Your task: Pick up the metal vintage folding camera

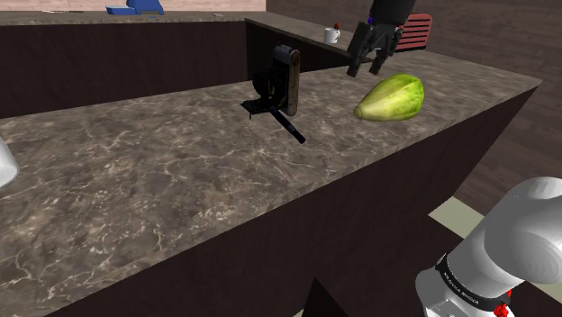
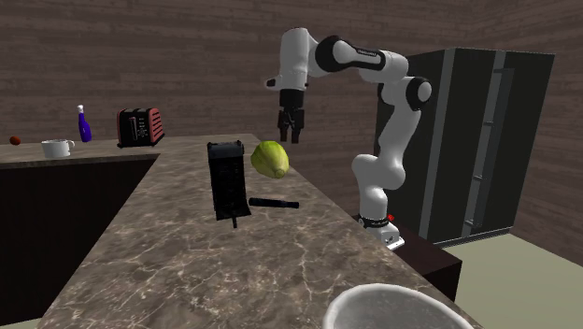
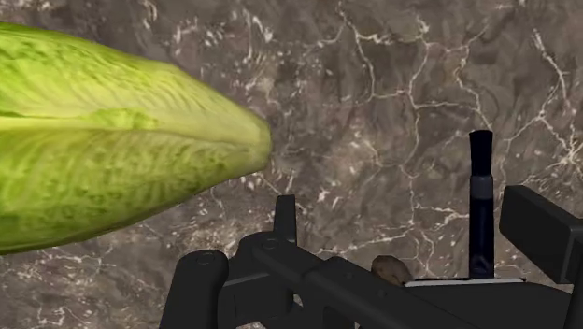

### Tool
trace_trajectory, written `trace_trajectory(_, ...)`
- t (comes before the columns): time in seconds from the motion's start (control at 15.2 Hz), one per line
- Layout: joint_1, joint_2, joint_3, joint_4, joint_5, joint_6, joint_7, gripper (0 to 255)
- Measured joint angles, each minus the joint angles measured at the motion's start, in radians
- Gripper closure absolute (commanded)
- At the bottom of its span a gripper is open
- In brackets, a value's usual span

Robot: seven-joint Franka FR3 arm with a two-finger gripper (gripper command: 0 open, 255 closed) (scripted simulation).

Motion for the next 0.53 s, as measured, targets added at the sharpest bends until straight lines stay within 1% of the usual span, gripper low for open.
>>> trace_trajectory(0.33,-0.001,0.198,0.052,0.198,-0.027,0.003,0.083,0)
trace_trajectory(0.53,0.003,0.33,0.085,0.349,-0.055,-0.017,0.141,0)
